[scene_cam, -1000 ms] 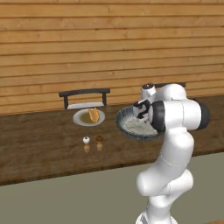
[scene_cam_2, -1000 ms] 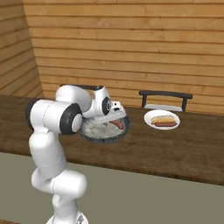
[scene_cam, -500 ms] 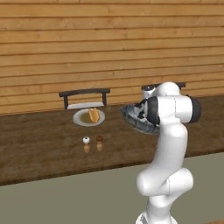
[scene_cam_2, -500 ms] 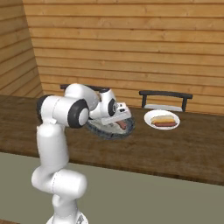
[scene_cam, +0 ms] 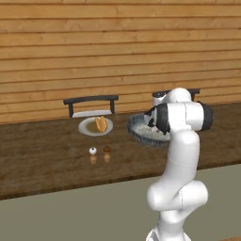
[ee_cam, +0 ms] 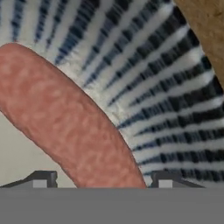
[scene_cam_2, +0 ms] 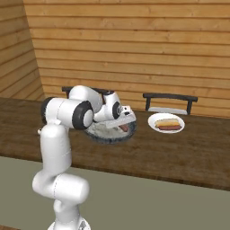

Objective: Place one bun and one sausage from the bowl on each plate.

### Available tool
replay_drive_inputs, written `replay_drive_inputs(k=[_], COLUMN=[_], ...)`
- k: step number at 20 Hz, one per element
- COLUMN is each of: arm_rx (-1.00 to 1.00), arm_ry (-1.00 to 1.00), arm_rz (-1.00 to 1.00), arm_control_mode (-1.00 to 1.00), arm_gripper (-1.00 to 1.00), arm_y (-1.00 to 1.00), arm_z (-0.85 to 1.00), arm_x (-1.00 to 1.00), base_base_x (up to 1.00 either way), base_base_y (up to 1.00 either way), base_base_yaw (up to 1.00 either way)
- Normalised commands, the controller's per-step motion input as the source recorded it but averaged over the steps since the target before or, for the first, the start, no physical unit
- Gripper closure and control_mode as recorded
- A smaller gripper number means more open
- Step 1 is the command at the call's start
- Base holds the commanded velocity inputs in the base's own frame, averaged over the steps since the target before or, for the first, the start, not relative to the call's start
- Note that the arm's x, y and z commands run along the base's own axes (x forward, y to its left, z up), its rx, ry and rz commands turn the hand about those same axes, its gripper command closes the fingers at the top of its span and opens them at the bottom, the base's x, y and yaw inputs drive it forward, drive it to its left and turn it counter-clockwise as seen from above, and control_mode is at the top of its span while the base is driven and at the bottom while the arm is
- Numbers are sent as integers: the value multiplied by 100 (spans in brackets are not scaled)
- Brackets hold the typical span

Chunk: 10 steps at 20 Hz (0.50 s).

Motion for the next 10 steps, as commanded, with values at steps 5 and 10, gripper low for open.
replay_drive_inputs(k=[5,10], arm_rx=[0,0], arm_ry=[0,1], arm_rz=[0,0], arm_control_mode=[-100,-100], arm_gripper=[100,100], arm_y=[4,61], arm_z=[-46,10], arm_x=[-63,-77], base_base_x=[0,0], base_base_y=[0,0], base_base_yaw=[0,0])
